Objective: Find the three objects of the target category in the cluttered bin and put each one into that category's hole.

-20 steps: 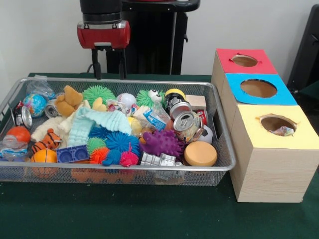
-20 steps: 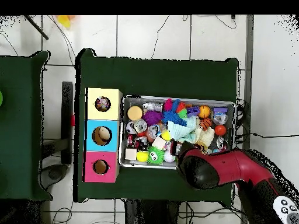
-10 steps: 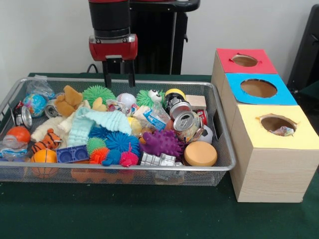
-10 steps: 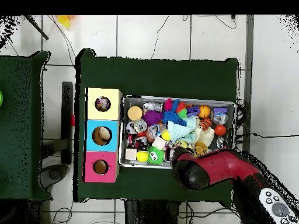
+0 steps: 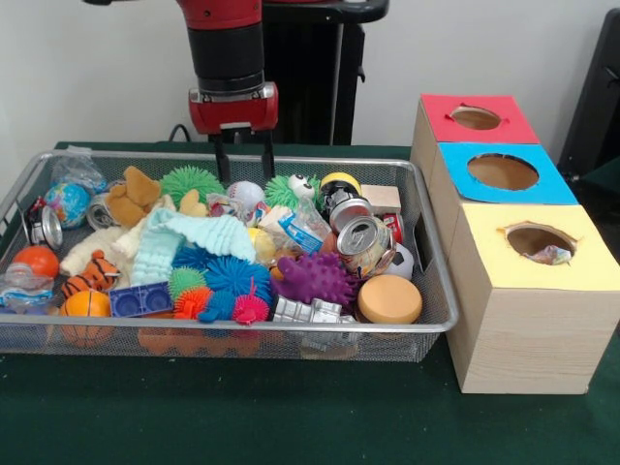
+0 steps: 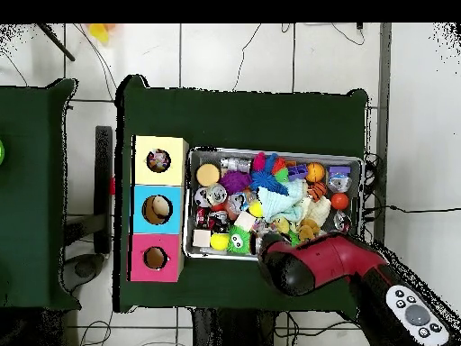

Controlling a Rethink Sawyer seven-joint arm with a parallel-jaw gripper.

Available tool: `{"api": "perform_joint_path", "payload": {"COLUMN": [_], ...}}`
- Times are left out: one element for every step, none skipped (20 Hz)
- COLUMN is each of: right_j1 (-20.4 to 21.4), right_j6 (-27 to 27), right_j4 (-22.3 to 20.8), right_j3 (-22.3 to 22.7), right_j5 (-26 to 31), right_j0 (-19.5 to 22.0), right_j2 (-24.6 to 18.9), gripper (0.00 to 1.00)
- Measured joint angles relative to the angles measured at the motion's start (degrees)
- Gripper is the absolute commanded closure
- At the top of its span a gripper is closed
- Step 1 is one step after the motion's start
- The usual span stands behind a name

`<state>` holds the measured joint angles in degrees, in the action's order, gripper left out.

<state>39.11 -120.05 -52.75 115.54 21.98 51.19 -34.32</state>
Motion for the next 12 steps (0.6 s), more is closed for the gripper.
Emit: {"api": "perform_joint_path", "payload": {"right_j1": [0.02, 0.04, 0.06, 0.10, 0.17, 0.22, 0.32, 0.40, 0.48, 0.54, 0.62, 0.75], "right_j6": [0.00, 0.00, 0.00, 0.00, 0.00, 0.00, 0.00, 0.00, 0.00, 0.00, 0.00, 0.00], "right_j4": [-0.15, -0.29, -0.47, -0.76, -1.12, -1.34, -1.60, -1.76, -1.84, -1.87, -1.87, -1.87], "right_j3": [-0.02, -0.05, -0.10, -0.21, -0.33, -0.41, -0.53, -0.60, -0.69, -0.74, -0.80, -0.91], "right_j5": [-0.15, -0.30, -0.56, -1.03, -1.71, -2.17, -2.88, -3.39, -4.03, -4.36, -4.76, -5.37], "right_j0": [-0.14, -0.28, -0.48, -0.85, -1.40, -1.78, -2.37, -2.76, -3.25, -3.53, -3.88, -4.42], "right_j2": [0.19, 0.37, 0.60, 0.98, 1.54, 1.93, 2.51, 2.91, 3.41, 3.73, 4.09, 4.61], "gripper": [0.00, 0.00, 0.00, 0.00, 0.00, 0.00, 0.00, 0.00, 0.00, 0.00, 0.00, 0.00]}}
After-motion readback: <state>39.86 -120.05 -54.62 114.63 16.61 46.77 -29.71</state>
